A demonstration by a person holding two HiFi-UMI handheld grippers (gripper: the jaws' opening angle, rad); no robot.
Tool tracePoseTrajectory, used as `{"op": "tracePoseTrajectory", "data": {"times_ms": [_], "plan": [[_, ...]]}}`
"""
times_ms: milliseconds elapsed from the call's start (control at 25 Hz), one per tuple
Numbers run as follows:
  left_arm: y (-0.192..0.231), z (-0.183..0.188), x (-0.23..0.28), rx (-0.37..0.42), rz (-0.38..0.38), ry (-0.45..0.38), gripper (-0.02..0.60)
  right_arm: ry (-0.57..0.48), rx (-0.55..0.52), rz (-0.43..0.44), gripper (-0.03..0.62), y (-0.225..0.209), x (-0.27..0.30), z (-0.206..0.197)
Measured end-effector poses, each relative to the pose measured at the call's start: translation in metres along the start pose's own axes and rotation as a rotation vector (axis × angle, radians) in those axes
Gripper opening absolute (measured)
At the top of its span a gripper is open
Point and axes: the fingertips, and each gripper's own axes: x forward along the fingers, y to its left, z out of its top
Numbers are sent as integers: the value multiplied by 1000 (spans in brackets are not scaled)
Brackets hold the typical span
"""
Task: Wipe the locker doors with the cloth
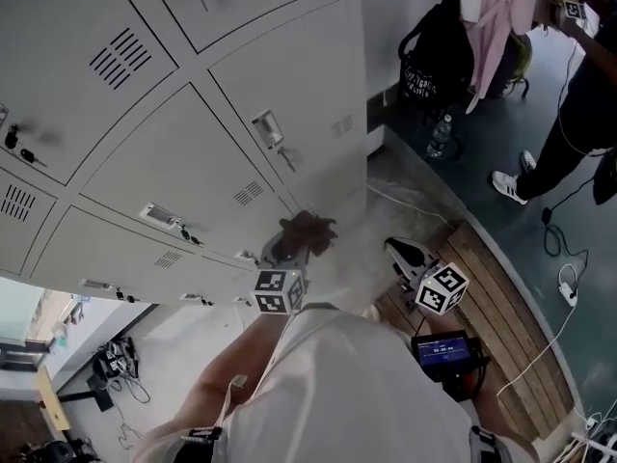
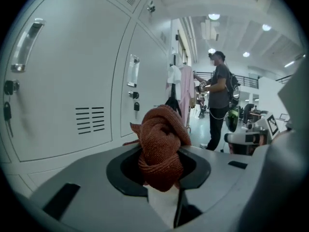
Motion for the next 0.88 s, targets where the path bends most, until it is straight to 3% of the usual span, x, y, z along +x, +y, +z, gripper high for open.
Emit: {"op": "tracePoseTrajectory", "data": {"times_ms": [200,360,680,880], "plan": [[57,10,23,-102,200,26,112,24,21,22,29,-24,4,6],[77,11,49,-164,268,54,112,36,53,10,29,-43,9,6],[85,12,112,-493,240,32,112,52,57,-32,29,-68,24,14],[63,14,151,-527,140,25,112,48,46,-70,29,-82,28,23]]}}
